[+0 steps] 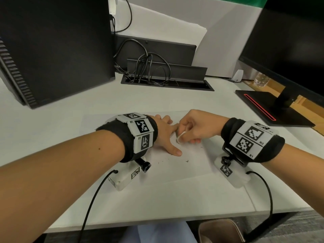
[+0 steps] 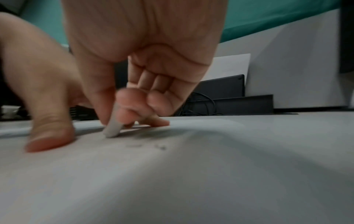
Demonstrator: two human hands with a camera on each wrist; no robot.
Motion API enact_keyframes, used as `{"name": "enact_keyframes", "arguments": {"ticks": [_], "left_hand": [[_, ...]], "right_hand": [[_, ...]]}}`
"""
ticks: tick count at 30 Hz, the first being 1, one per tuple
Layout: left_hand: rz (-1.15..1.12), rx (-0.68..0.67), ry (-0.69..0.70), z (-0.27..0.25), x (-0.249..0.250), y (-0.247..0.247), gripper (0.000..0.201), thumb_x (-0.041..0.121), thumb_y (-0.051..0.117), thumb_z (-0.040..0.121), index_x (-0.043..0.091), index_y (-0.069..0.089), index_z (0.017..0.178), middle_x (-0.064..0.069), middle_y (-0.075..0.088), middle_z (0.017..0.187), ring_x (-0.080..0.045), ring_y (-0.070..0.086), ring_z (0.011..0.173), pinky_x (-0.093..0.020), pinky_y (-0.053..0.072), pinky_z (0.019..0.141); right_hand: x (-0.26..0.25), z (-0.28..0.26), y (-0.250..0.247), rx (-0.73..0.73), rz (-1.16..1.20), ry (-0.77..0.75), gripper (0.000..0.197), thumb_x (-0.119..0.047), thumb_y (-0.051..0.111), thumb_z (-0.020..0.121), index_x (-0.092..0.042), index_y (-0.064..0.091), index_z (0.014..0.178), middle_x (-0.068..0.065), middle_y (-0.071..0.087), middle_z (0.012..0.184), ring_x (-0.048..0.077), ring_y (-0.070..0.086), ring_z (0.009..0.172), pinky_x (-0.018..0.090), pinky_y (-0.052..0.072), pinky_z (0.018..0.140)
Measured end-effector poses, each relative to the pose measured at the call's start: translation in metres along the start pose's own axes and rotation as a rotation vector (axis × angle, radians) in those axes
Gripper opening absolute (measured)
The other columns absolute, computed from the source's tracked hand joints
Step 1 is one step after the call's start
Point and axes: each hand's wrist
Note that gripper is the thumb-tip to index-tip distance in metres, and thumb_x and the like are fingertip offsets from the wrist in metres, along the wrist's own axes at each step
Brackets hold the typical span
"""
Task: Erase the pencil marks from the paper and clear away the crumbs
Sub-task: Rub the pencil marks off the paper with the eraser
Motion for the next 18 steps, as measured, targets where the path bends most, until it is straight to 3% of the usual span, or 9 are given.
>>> {"name": "enact_keyframes", "arguments": {"ticks": [2,6,10,14,18], "left_hand": [[0.023,0.0,-0.01,-0.0004,0.0008,-0.0006,0.095,0.07,0.047,0.08,0.032,-0.004,0.15,0.001,-0.001,0.158,-0.028,0.009,0.143,-0.049,0.018,0.112],[0.027,0.002,-0.008,-0.0007,0.0018,-0.0012,0.091,0.07,0.047,0.08,0.034,0.001,0.149,0.0,0.002,0.157,-0.028,0.013,0.142,-0.046,0.021,0.111],[0.053,0.001,-0.025,-0.0015,0.0033,-0.0014,0.096,0.07,0.045,0.081,0.028,-0.007,0.15,0.0,-0.002,0.158,-0.027,0.012,0.143,-0.045,0.021,0.111],[0.053,0.003,-0.022,-0.0001,0.0037,-0.0012,0.096,0.07,0.046,0.08,0.029,-0.004,0.151,-0.002,0.0,0.158,-0.028,0.014,0.142,-0.045,0.023,0.11],[0.059,0.002,-0.03,-0.0013,0.004,-0.0017,0.097,0.07,0.045,0.081,0.027,-0.008,0.15,-0.002,-0.003,0.158,-0.027,0.012,0.143,-0.044,0.021,0.111]], "right_hand": [[0.0025,0.0024,-0.0057,0.079,-0.048,0.022,0.01,-0.015,0.069,0.079,-0.006,0.067,0.08,0.01,0.064,0.061,0.006,0.051,0.041,0.014,0.044,0.051],[-0.0039,-0.0026,0.0028,-0.049,0.03,0.003,0.008,-0.011,0.07,0.078,-0.005,0.067,0.081,0.009,0.062,0.059,0.012,0.054,0.044,0.016,0.046,0.048],[0.0029,-0.0021,-0.0062,0.041,0.005,0.038,0.011,-0.014,0.071,0.079,-0.004,0.069,0.081,0.012,0.065,0.064,0.016,0.055,0.05,0.013,0.045,0.048],[-0.0012,-0.0054,0.0014,-0.045,0.024,0.024,0.008,-0.011,0.07,0.079,-0.004,0.068,0.081,0.01,0.063,0.06,0.014,0.055,0.046,0.015,0.047,0.048],[0.0037,-0.0032,-0.0063,0.055,-0.032,0.047,0.01,-0.014,0.07,0.079,-0.004,0.068,0.08,0.017,0.067,0.068,0.013,0.053,0.047,0.01,0.042,0.046]]}}
Point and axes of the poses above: each hand's wrist, its own z-axis towards the middle knuckle, its own y-axis out of the palm, x = y × z
